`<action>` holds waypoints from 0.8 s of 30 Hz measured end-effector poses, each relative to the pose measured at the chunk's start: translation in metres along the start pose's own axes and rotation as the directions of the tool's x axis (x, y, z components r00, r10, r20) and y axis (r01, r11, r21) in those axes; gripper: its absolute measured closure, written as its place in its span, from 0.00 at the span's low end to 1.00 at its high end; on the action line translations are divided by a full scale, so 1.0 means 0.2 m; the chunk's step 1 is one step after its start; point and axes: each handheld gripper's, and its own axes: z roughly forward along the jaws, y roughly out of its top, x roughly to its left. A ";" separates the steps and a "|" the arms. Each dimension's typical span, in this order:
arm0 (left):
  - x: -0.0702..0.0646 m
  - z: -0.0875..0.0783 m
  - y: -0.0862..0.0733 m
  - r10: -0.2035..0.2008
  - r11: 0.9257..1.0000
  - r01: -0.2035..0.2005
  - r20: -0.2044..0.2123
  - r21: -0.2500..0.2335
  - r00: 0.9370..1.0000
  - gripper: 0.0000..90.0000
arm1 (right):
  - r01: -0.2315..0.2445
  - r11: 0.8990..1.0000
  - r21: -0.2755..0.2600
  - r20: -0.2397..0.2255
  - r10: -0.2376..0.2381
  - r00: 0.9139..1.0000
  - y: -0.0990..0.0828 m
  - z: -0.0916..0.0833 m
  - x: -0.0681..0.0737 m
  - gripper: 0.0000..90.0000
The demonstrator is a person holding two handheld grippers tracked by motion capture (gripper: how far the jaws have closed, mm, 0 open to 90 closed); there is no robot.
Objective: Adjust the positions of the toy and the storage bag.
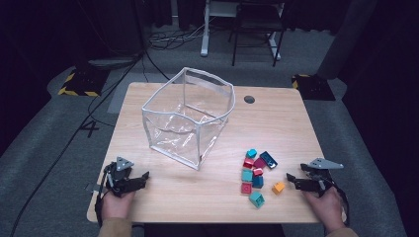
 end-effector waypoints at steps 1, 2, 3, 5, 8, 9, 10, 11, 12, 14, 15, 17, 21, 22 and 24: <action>0.00 -0.01 0.01 -0.003 1.000 0.003 0.006 -0.001 1.000 0.27 | 0.000 1.000 0.000 0.000 0.000 1.000 0.00 0.00 0.00 0.24; 0.00 -0.01 0.02 -0.002 1.000 0.002 0.005 -0.007 1.000 0.27 | 0.001 1.000 0.000 0.000 -0.001 1.000 0.00 0.00 0.00 0.25; 0.00 -0.03 0.02 -0.001 1.000 0.002 0.008 -0.019 1.000 0.27 | 0.001 1.000 -0.001 0.000 -0.001 1.000 0.00 0.00 0.00 0.25; -0.01 -0.04 0.04 0.000 0.999 0.001 0.010 -0.033 1.000 0.27 | 0.002 1.000 -0.002 0.000 -0.002 1.000 0.00 0.00 0.00 0.26; -0.03 -0.09 0.09 0.017 0.997 -0.016 0.012 -0.074 1.000 0.27 | 0.010 1.000 -0.014 -0.008 -0.010 1.000 -0.01 -0.02 0.00 0.36; -0.03 -0.10 0.10 0.025 0.997 -0.024 0.013 -0.079 1.000 0.27 | 0.012 1.000 -0.016 -0.011 -0.012 1.000 -0.01 -0.02 0.00 0.39; -0.04 -0.12 0.12 0.028 0.995 -0.027 0.012 -0.091 1.000 0.28 | 0.013 1.000 -0.015 -0.014 -0.013 1.000 -0.01 -0.02 0.00 0.45; -0.05 -0.14 0.13 0.034 0.995 -0.033 0.013 -0.098 0.999 0.28 | 0.014 1.000 0.001 -0.014 -0.014 1.000 -0.01 -0.04 0.00 0.54; -0.06 -0.16 0.15 0.032 0.993 -0.031 0.012 -0.114 0.999 0.28 | 0.016 1.000 0.018 -0.011 -0.016 1.000 0.00 -0.05 0.01 0.56; -0.08 -0.18 0.17 0.033 0.991 -0.031 0.008 -0.131 0.999 0.29 | 0.029 0.999 0.022 -0.019 -0.029 0.999 0.02 -0.08 0.04 0.60; -0.09 -0.19 0.18 0.034 0.990 -0.033 0.009 -0.137 0.999 0.29 | 0.032 0.999 0.012 -0.026 -0.031 0.999 0.02 -0.09 0.05 0.60; -0.11 -0.21 0.20 0.042 0.989 -0.039 0.012 -0.145 0.999 0.29 | 0.045 0.999 -0.007 -0.027 -0.045 0.999 0.04 -0.13 0.10 0.60; -0.15 -0.24 0.23 0.068 0.985 -0.066 0.006 -0.162 0.998 0.30 | 0.092 0.995 -0.035 -0.018 -0.092 0.996 0.11 -0.19 0.19 0.60; -0.15 -0.25 0.24 0.072 0.984 -0.069 0.009 -0.166 0.997 0.30 | 0.091 0.995 -0.046 -0.031 -0.092 0.995 0.14 -0.20 0.21 0.60; -0.16 -0.27 0.24 0.077 0.982 -0.074 0.009 -0.175 0.997 0.30 | 0.097 0.993 -0.060 -0.055 -0.100 0.993 0.20 -0.21 0.25 0.61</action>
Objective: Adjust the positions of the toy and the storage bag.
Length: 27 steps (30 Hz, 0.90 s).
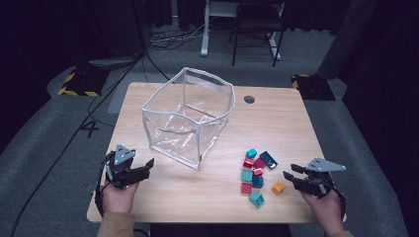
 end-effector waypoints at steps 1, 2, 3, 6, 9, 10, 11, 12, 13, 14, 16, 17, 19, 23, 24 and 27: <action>0.00 -0.01 0.00 0.002 1.000 -0.002 0.000 -0.007 1.000 0.30 | 0.003 1.000 -0.005 -0.014 -0.003 1.000 0.03 0.00 0.02 0.61; 0.00 -0.01 0.00 0.000 1.000 0.000 0.000 -0.009 1.000 0.30 | 0.012 1.000 -0.012 -0.026 -0.013 1.000 0.07 0.00 0.04 0.61; 0.00 -0.01 0.00 0.006 1.000 -0.006 0.000 -0.011 1.000 0.30 | 0.023 1.000 -0.016 -0.031 -0.023 0.999 0.09 0.01 0.06 0.61; -0.01 -0.02 0.00 -0.001 1.000 0.001 0.013 -0.013 1.000 0.30 | 0.033 0.999 -0.029 -0.050 -0.035 0.998 0.17 0.02 0.10 0.61; -0.02 -0.03 -0.01 0.010 1.000 -0.009 0.020 -0.019 1.000 0.29 | 0.023 0.999 -0.047 -0.074 -0.027 0.997 0.22 0.03 0.12 0.61; -0.03 -0.04 -0.01 0.016 1.000 -0.016 0.022 -0.021 1.000 0.29 | 0.022 0.998 -0.052 -0.084 -0.026 0.996 0.24 0.04 0.14 0.61; -0.04 -0.05 -0.02 0.018 1.000 -0.018 0.023 -0.019 1.000 0.29 | 0.019 0.998 -0.068 -0.121 -0.027 0.992 0.30 0.07 0.17 0.61; -0.04 -0.05 -0.02 0.020 1.000 -0.020 0.020 -0.020 1.000 0.29 | 0.019 0.997 -0.071 -0.131 -0.028 0.991 0.31 0.08 0.18 0.61; -0.03 -0.05 -0.03 0.015 1.000 -0.015 0.016 -0.018 1.000 0.29 | 0.028 0.997 -0.074 -0.138 -0.038 0.990 0.34 0.09 0.20 0.61; -0.03 -0.06 -0.04 0.011 1.000 -0.011 0.015 -0.017 1.000 0.29 | 0.043 0.996 -0.075 -0.140 -0.053 0.989 0.36 0.11 0.22 0.61; -0.02 -0.06 -0.06 0.004 1.000 -0.003 0.012 -0.013 1.000 0.29 | 0.066 0.995 -0.080 -0.154 -0.078 0.985 0.41 0.14 0.27 0.61; -0.01 -0.07 -0.07 -0.004 1.000 0.004 0.011 -0.010 1.000 0.29 | 0.075 0.994 -0.085 -0.165 -0.088 0.982 0.43 0.15 0.29 0.61; 0.00 -0.09 -0.09 -0.013 1.000 0.013 0.003 -0.008 1.000 0.29 | 0.093 0.992 -0.089 -0.183 -0.108 0.977 0.47 0.19 0.34 0.61; 0.01 -0.12 -0.15 -0.029 1.000 0.029 -0.014 -0.006 0.999 0.29 | 0.107 0.990 -0.090 -0.219 -0.124 0.968 0.53 0.26 0.41 0.60; 0.02 -0.13 -0.16 -0.035 0.999 0.035 -0.019 -0.003 0.999 0.29 | 0.105 0.990 -0.092 -0.229 -0.124 0.966 0.55 0.28 0.43 0.60; 0.03 -0.16 -0.20 -0.047 0.999 0.047 -0.037 0.001 0.998 0.29 | 0.099 0.990 -0.098 -0.255 -0.121 0.959 0.59 0.33 0.47 0.59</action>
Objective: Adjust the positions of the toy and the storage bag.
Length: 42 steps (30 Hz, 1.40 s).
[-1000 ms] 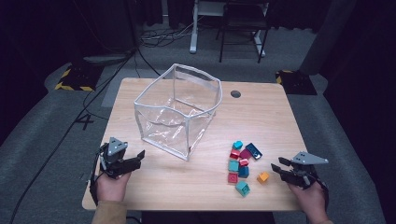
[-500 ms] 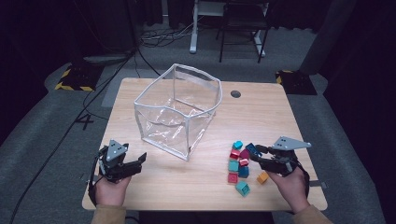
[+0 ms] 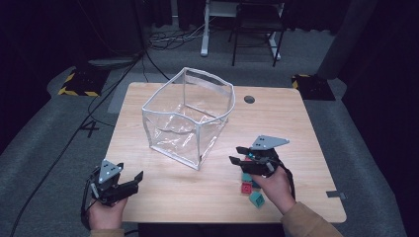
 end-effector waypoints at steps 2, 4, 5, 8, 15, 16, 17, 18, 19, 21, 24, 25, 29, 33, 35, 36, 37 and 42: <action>0.01 -0.02 -0.02 -0.010 1.000 0.010 -0.011 0.003 1.000 0.29 | 0.006 1.000 -0.002 -0.011 -0.006 1.000 0.03 0.05 0.02 0.59; 0.03 -0.05 -0.04 -0.026 1.000 0.026 -0.021 0.001 0.999 0.29 | 0.018 1.000 0.006 -0.027 -0.017 0.999 0.05 0.10 0.05 0.60; 0.04 -0.06 -0.05 -0.032 0.999 0.032 -0.026 -0.001 0.999 0.29 | 0.025 1.000 0.013 -0.035 -0.025 0.999 0.06 0.13 0.06 0.60; 0.05 -0.07 -0.06 -0.044 0.999 0.044 -0.032 -0.005 0.999 0.29 | 0.039 0.999 0.015 -0.044 -0.038 0.998 0.07 0.19 0.09 0.61; 0.05 -0.05 -0.08 -0.036 0.999 0.036 -0.026 0.013 0.999 0.29 | 0.038 0.999 0.016 -0.050 -0.037 0.998 0.13 0.33 0.16 0.61; 0.05 -0.04 -0.08 -0.034 0.999 0.034 -0.026 0.013 0.999 0.29 | 0.040 0.999 0.016 -0.042 -0.040 0.998 0.13 0.34 0.16 0.61; 0.05 -0.04 -0.08 -0.029 0.999 0.030 -0.028 0.015 0.999 0.29 | 0.046 0.999 0.015 -0.027 -0.045 0.999 0.14 0.36 0.17 0.60; 0.05 -0.04 -0.08 -0.028 0.999 0.029 -0.031 0.019 0.999 0.29 | 0.057 0.998 0.013 -0.012 -0.057 0.998 0.14 0.38 0.19 0.60; 0.05 -0.04 -0.08 -0.030 0.999 0.031 -0.036 0.020 0.999 0.29 | 0.068 0.998 0.016 0.001 -0.068 0.998 0.14 0.39 0.20 0.60; 0.06 -0.04 -0.09 -0.035 0.999 0.036 -0.038 0.023 0.999 0.29 | 0.085 0.996 0.025 0.021 -0.085 0.996 0.15 0.43 0.23 0.61; 0.08 -0.04 -0.09 -0.042 0.999 0.043 -0.039 0.022 0.998 0.29 | 0.076 0.996 0.037 0.042 -0.078 0.996 0.16 0.47 0.25 0.63; 0.08 -0.04 -0.09 -0.043 0.999 0.043 -0.041 0.023 0.998 0.29 | 0.074 0.996 0.039 0.051 -0.076 0.996 0.16 0.48 0.25 0.64; 0.08 -0.04 -0.10 -0.048 0.999 0.049 -0.038 0.021 0.998 0.29 | 0.099 0.994 0.051 0.101 -0.104 0.989 0.16 0.51 0.26 0.74; 0.08 -0.03 -0.10 -0.043 0.999 0.044 -0.038 0.023 0.998 0.29 | 0.076 0.996 0.055 0.089 -0.081 0.993 0.16 0.54 0.24 0.84; 0.08 -0.03 -0.10 -0.041 0.999 0.042 -0.037 0.024 0.998 0.29 | 0.070 0.996 0.055 0.086 -0.075 0.993 0.16 0.54 0.24 0.90; 0.08 -0.03 -0.10 -0.041 0.999 0.042 -0.037 0.024 0.998 0.29 | 0.070 0.996 0.055 0.086 -0.075 0.993 0.16 0.54 0.24 0.90; 0.08 -0.03 -0.10 -0.040 0.999 0.041 -0.037 0.023 0.999 0.29 | 0.065 0.996 0.056 0.085 -0.070 0.994 0.16 0.54 0.24 0.92; 0.07 -0.03 -0.10 -0.039 0.999 0.040 -0.032 0.027 0.999 0.29 | 0.028 0.998 0.061 0.064 -0.032 0.997 0.15 0.52 0.21 0.97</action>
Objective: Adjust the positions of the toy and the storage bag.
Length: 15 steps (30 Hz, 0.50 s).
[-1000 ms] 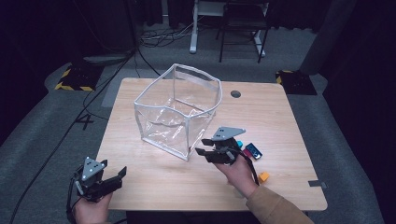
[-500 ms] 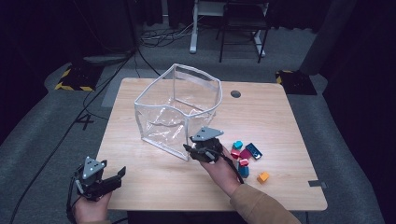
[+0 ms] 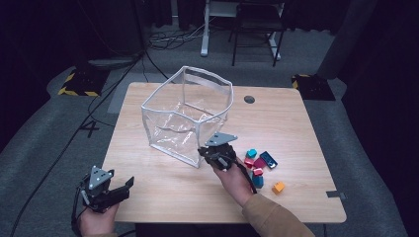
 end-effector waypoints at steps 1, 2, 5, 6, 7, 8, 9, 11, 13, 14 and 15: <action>0.00 0.00 0.00 0.003 1.000 -0.003 -0.001 -0.001 1.000 0.29 | -0.004 1.000 0.002 -0.002 0.004 1.000 0.00 -0.01 0.00 0.97; -0.01 0.00 0.01 0.007 1.000 -0.007 0.003 -0.004 1.000 0.29 | -0.007 1.000 0.004 -0.008 0.007 1.000 -0.01 -0.02 -0.01 0.97; -0.01 0.01 0.01 0.010 1.000 -0.010 0.008 -0.007 1.000 0.29 | -0.018 1.000 0.008 -0.022 0.018 1.000 -0.04 -0.06 -0.02 0.97; -0.02 0.02 0.02 0.016 1.000 -0.016 0.016 -0.004 1.000 0.29 | -0.024 1.000 0.009 -0.027 0.024 0.999 -0.05 -0.08 -0.02 0.97; -0.03 0.03 0.03 0.022 1.000 -0.022 0.020 -0.005 1.000 0.29 | -0.028 1.000 0.010 -0.031 0.028 0.999 -0.06 -0.09 -0.02 0.97; -0.04 0.03 0.03 0.025 1.000 -0.025 0.026 -0.001 0.999 0.29 | -0.035 0.999 0.009 -0.039 0.036 0.999 -0.07 -0.11 -0.02 0.97; -0.05 0.04 0.04 0.028 1.000 -0.028 0.031 0.000 0.999 0.29 | -0.038 0.999 0.009 -0.044 0.038 0.998 -0.08 -0.13 -0.01 0.97; -0.07 0.06 0.05 0.036 0.999 -0.036 0.056 -0.003 0.998 0.30 | -0.036 0.999 0.010 -0.052 0.036 0.998 -0.11 -0.17 0.00 0.97; -0.08 0.08 0.05 0.038 0.999 -0.038 0.090 -0.002 0.995 0.33 | -0.032 0.999 0.010 -0.055 0.033 0.998 -0.13 -0.19 0.01 0.97; -0.10 0.10 0.05 0.044 0.999 -0.045 0.120 0.001 0.992 0.33 | -0.028 1.000 0.012 -0.059 0.029 0.998 -0.14 -0.22 0.02 0.97; -0.11 0.11 0.06 0.052 0.999 -0.053 0.132 0.003 0.990 0.37 | -0.033 0.999 0.014 -0.067 0.034 0.997 -0.18 -0.26 0.03 0.97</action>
